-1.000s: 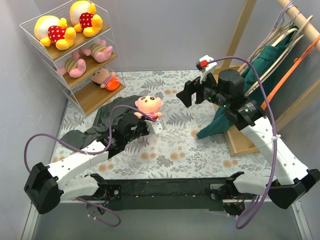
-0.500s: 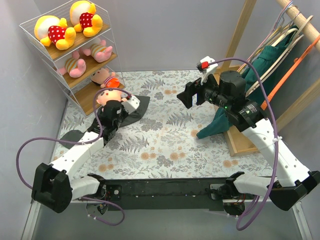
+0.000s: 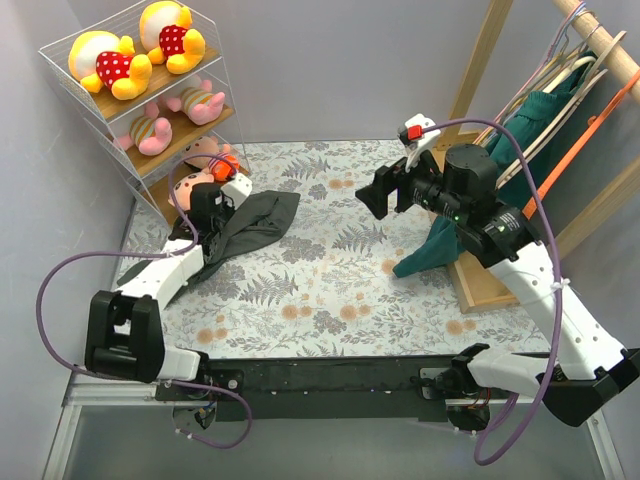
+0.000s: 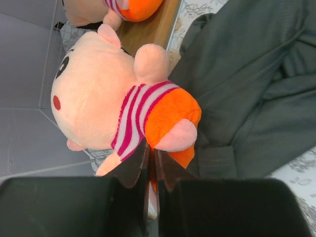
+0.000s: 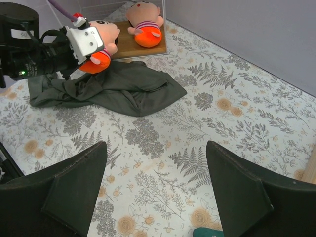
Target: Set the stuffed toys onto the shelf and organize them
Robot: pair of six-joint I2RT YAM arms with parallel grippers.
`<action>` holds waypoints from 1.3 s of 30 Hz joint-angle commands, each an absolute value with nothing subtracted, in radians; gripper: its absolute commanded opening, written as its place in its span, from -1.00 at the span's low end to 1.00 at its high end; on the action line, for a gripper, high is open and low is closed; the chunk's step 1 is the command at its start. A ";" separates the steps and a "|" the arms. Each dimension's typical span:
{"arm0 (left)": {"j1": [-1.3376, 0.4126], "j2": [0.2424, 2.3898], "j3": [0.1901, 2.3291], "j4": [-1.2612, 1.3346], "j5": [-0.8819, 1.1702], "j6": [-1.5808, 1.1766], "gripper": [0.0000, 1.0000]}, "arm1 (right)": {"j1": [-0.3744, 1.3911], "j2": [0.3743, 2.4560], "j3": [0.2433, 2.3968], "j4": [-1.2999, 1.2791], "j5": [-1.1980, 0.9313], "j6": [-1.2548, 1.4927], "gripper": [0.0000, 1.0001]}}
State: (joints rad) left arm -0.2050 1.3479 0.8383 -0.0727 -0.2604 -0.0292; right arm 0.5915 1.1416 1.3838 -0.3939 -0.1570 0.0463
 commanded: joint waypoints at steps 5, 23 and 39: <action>-0.100 1.463 0.919 0.086 -0.233 -0.011 -1.00 | 0.594 1.097 1.388 -0.348 -0.187 0.067 0.78; -0.002 1.680 1.029 0.267 -0.232 0.063 -1.00 | 0.594 1.032 1.345 -0.316 -0.190 0.115 0.78; -0.002 1.776 1.000 0.337 -0.258 0.034 -0.39 | 0.594 1.032 1.394 -0.319 -0.193 0.129 0.78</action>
